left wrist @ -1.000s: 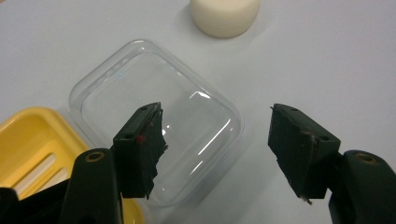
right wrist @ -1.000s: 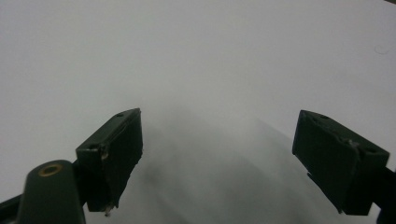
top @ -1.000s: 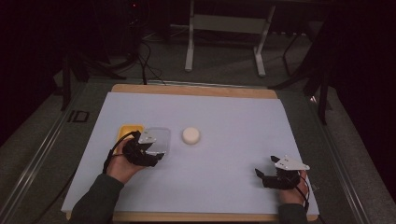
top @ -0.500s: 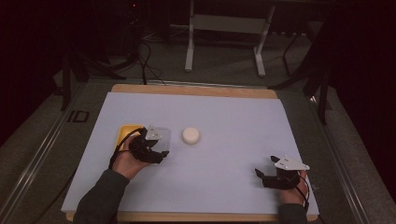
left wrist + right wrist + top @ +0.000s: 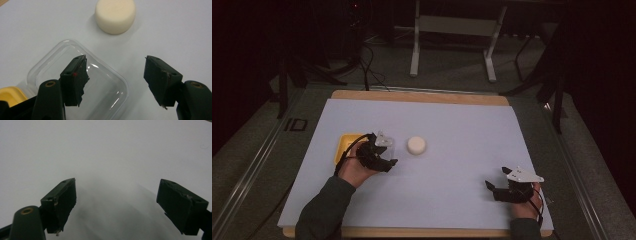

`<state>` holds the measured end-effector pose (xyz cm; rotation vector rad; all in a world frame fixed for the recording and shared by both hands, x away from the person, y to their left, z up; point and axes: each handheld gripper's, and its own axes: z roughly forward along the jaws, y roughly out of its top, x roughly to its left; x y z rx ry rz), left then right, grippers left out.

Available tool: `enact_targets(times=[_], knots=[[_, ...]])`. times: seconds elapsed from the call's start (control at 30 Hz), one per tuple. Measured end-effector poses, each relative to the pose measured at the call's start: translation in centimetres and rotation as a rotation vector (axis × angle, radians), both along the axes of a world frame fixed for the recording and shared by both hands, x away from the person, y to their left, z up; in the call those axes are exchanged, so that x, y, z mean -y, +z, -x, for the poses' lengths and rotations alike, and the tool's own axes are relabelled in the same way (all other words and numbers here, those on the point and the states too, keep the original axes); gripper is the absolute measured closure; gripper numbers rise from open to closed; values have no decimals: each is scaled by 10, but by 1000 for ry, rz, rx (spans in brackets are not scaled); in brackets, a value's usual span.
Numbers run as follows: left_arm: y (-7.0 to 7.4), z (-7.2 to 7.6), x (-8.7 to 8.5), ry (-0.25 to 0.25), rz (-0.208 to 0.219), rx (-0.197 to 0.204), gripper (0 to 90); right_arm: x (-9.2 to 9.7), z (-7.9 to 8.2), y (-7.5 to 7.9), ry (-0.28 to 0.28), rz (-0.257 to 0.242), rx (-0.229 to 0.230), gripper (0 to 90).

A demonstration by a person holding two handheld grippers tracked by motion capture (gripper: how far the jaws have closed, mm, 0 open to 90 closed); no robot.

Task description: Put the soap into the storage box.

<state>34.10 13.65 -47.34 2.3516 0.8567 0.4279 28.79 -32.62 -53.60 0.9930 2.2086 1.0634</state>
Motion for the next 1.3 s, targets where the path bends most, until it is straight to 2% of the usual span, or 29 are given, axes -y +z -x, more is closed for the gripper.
enact_targets(times=[0.77, 0.93, 1.3], knots=[[2, -18, 18, -23, -37, -28, 346, 1, 0, 0, -3, -9, 1, 161], [1, -23, 22, -33, -66, -42, 340, 1, 0, 0, -2, -9, 0, 161], [4, -30, 29, -24, -71, -44, 309, 1, 0, 0, -2, -10, 1, 161]])
